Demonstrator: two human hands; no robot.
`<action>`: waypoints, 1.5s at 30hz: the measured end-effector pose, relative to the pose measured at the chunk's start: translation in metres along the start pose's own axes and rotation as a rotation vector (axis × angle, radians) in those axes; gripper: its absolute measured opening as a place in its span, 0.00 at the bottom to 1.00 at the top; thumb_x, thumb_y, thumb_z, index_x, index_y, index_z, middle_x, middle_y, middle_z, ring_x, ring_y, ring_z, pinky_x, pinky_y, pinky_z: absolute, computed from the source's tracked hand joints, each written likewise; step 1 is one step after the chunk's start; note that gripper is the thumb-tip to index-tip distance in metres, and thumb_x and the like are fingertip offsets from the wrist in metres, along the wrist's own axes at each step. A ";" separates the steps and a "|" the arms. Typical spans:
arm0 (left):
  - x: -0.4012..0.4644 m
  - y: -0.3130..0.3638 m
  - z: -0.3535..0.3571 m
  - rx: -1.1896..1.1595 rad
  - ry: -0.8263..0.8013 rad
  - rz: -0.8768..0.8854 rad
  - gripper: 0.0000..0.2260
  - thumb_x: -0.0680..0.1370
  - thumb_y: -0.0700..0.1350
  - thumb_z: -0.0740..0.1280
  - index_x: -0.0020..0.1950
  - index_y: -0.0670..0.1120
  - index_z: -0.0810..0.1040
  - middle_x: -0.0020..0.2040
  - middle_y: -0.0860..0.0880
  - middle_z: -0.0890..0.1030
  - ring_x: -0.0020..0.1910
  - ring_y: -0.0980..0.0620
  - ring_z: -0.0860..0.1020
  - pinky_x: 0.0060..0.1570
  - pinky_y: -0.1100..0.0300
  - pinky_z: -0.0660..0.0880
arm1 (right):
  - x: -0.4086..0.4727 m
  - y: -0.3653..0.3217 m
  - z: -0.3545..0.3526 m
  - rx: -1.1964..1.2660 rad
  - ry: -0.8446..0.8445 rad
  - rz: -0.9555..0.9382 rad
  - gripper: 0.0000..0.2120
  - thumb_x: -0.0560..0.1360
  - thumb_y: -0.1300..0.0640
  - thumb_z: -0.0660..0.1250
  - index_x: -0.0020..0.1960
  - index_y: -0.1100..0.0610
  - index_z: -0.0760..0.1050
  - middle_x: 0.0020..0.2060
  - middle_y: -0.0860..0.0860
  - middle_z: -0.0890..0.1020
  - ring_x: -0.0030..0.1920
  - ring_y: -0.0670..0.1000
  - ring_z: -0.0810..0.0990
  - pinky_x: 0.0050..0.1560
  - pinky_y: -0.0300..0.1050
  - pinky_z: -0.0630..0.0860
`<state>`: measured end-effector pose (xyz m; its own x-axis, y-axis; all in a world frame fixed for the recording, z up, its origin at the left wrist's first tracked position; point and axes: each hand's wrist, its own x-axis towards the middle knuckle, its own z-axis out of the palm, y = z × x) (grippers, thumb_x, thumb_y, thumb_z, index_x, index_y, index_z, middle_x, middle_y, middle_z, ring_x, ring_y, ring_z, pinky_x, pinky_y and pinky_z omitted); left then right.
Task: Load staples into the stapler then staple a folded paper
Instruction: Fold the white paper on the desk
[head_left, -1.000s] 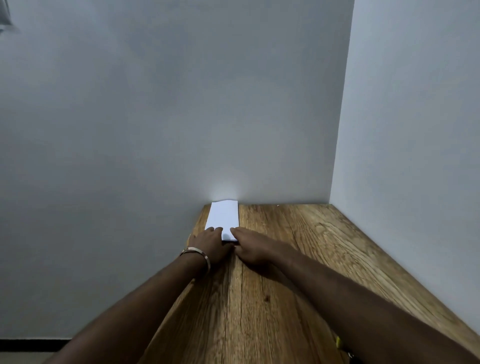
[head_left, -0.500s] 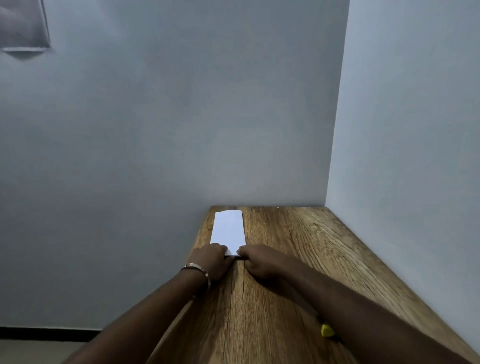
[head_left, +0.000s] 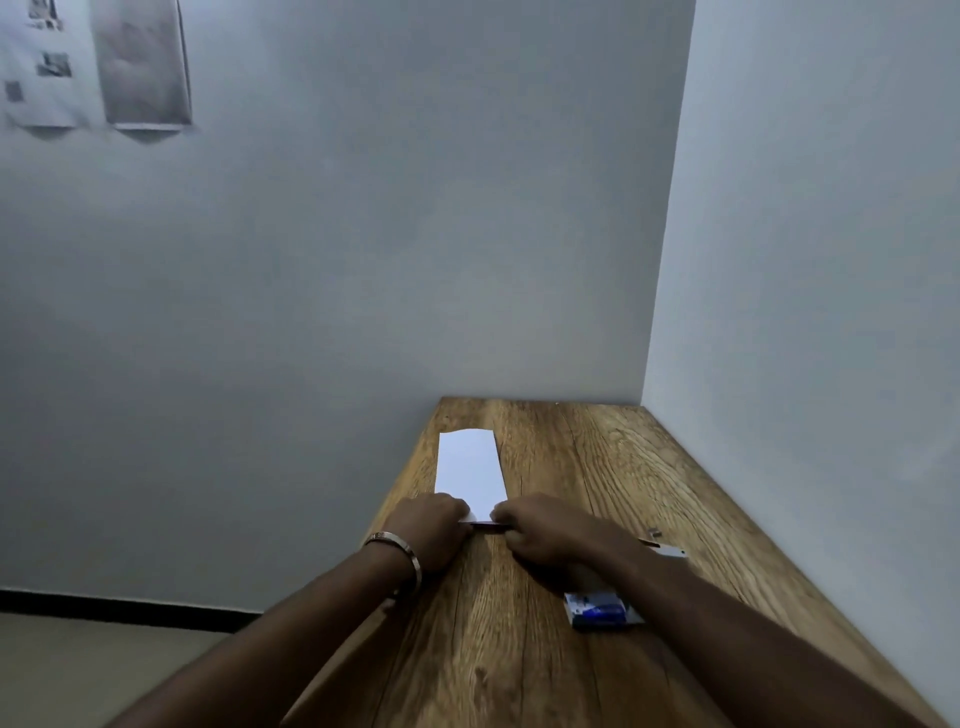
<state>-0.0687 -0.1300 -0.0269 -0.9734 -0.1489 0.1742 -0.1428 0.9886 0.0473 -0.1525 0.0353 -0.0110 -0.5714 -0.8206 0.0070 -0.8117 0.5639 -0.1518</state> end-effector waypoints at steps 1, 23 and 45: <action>-0.008 0.002 -0.001 0.003 0.010 0.012 0.14 0.81 0.53 0.56 0.54 0.48 0.79 0.51 0.49 0.82 0.47 0.50 0.79 0.48 0.51 0.78 | -0.008 -0.002 -0.001 0.000 -0.001 -0.011 0.11 0.78 0.56 0.60 0.56 0.55 0.78 0.48 0.53 0.82 0.46 0.52 0.80 0.50 0.54 0.78; -0.065 -0.008 -0.006 -0.175 0.164 0.103 0.11 0.78 0.52 0.66 0.58 0.53 0.82 0.58 0.55 0.80 0.53 0.58 0.77 0.53 0.60 0.77 | -0.046 -0.006 0.006 -0.009 0.212 -0.180 0.14 0.78 0.51 0.69 0.61 0.55 0.83 0.59 0.51 0.81 0.57 0.48 0.79 0.50 0.39 0.71; -0.050 -0.007 -0.010 -0.094 0.160 0.104 0.12 0.81 0.48 0.61 0.59 0.51 0.81 0.55 0.52 0.82 0.50 0.54 0.79 0.46 0.62 0.76 | -0.038 -0.005 0.005 -0.031 0.270 -0.160 0.11 0.80 0.56 0.64 0.59 0.57 0.82 0.53 0.53 0.83 0.51 0.51 0.79 0.49 0.44 0.74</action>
<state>-0.0167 -0.1301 -0.0258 -0.9399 -0.0550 0.3369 -0.0184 0.9937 0.1110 -0.1261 0.0633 -0.0153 -0.4443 -0.8471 0.2916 -0.8948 0.4358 -0.0971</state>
